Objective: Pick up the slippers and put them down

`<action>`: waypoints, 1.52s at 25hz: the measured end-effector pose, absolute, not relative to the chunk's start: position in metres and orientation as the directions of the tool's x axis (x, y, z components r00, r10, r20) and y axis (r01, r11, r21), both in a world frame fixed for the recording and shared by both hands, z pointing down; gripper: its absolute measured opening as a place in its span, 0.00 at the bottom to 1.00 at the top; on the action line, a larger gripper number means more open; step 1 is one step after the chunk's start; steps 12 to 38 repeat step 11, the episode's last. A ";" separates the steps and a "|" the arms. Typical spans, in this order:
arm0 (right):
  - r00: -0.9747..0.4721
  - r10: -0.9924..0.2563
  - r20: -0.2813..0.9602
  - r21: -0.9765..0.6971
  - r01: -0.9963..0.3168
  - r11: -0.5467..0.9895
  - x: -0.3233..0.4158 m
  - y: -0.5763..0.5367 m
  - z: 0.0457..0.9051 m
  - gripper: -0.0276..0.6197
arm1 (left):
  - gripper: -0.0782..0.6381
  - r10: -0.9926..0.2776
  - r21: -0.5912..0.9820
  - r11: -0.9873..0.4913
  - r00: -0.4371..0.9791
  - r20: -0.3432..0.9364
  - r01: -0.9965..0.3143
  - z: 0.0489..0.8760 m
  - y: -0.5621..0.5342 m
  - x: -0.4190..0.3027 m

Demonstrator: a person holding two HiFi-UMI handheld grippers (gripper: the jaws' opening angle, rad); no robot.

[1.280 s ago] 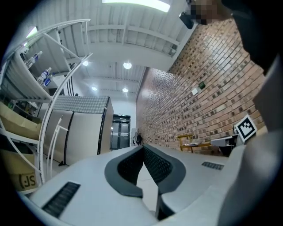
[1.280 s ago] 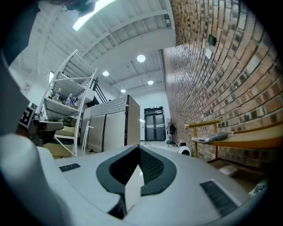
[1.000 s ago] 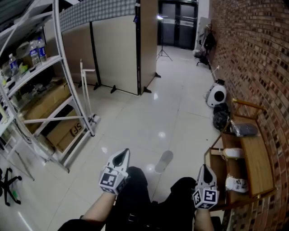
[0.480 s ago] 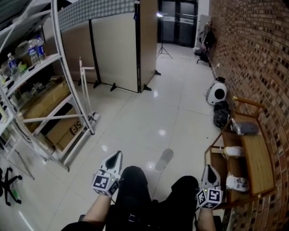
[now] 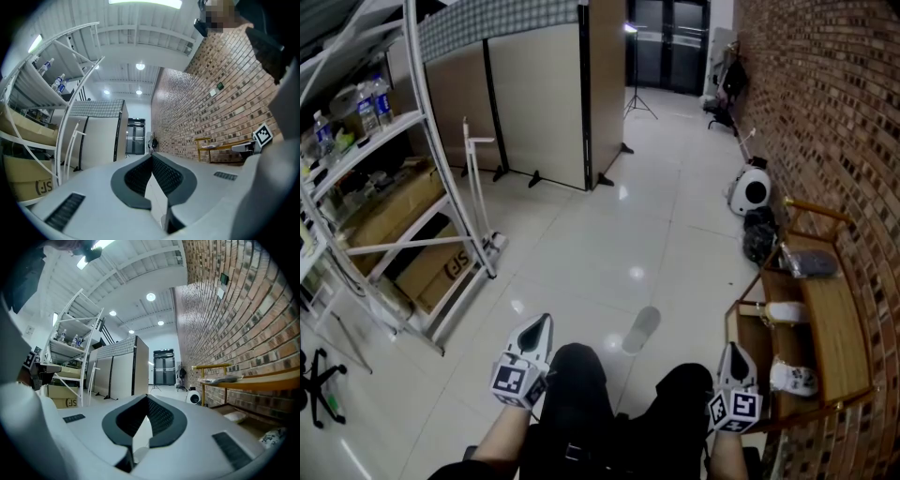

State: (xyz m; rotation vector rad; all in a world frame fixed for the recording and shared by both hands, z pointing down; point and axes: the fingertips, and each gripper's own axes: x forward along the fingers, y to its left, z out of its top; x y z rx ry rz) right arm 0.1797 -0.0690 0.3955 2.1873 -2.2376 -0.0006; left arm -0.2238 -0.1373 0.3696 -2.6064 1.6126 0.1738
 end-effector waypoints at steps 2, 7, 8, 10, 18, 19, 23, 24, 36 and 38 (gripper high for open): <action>-0.017 -1.000 0.012 0.005 -1.000 0.017 0.183 -0.068 0.397 0.05 | 0.11 -0.888 0.002 -0.446 0.442 -0.130 -0.895 0.371 -0.137 -0.223; -0.028 -0.999 0.023 0.001 -1.000 0.028 0.181 -0.069 0.406 0.05 | 0.11 -0.892 0.015 -0.440 0.436 -0.117 -0.898 0.374 -0.135 -0.223; -0.025 -0.999 0.028 0.001 -1.000 0.026 0.180 -0.068 0.405 0.05 | 0.11 -0.894 0.022 -0.438 0.433 -0.113 -0.899 0.372 -0.134 -0.222; -0.021 -0.999 0.031 0.004 -1.000 0.021 0.178 -0.067 0.403 0.05 | 0.11 -0.896 0.028 -0.437 0.432 -0.107 -0.899 0.371 -0.132 -0.221; -0.019 -0.999 0.032 0.006 -1.000 0.019 0.178 -0.067 0.402 0.05 | 0.11 -0.896 0.029 -0.437 0.432 -0.105 -0.899 0.370 -0.132 -0.220; -0.019 -0.999 0.032 0.006 -1.000 0.019 0.178 -0.067 0.402 0.05 | 0.11 -0.896 0.029 -0.437 0.432 -0.105 -0.899 0.370 -0.132 -0.220; -0.019 -0.999 0.032 0.006 -1.000 0.019 0.178 -0.067 0.402 0.05 | 0.11 -0.896 0.029 -0.437 0.432 -0.105 -0.899 0.370 -0.132 -0.220; -0.019 -0.999 0.032 0.006 -1.000 0.019 0.178 -0.067 0.402 0.05 | 0.11 -0.896 0.029 -0.437 0.432 -0.105 -0.899 0.370 -0.132 -0.220; -0.019 -0.999 0.032 0.006 -1.000 0.019 0.178 -0.067 0.402 0.05 | 0.11 -0.896 0.029 -0.437 0.432 -0.105 -0.899 0.370 -0.132 -0.220; -0.019 -0.999 0.032 0.006 -1.000 0.019 0.178 -0.067 0.402 0.05 | 0.11 -0.896 0.029 -0.437 0.432 -0.105 -0.899 0.370 -0.132 -0.220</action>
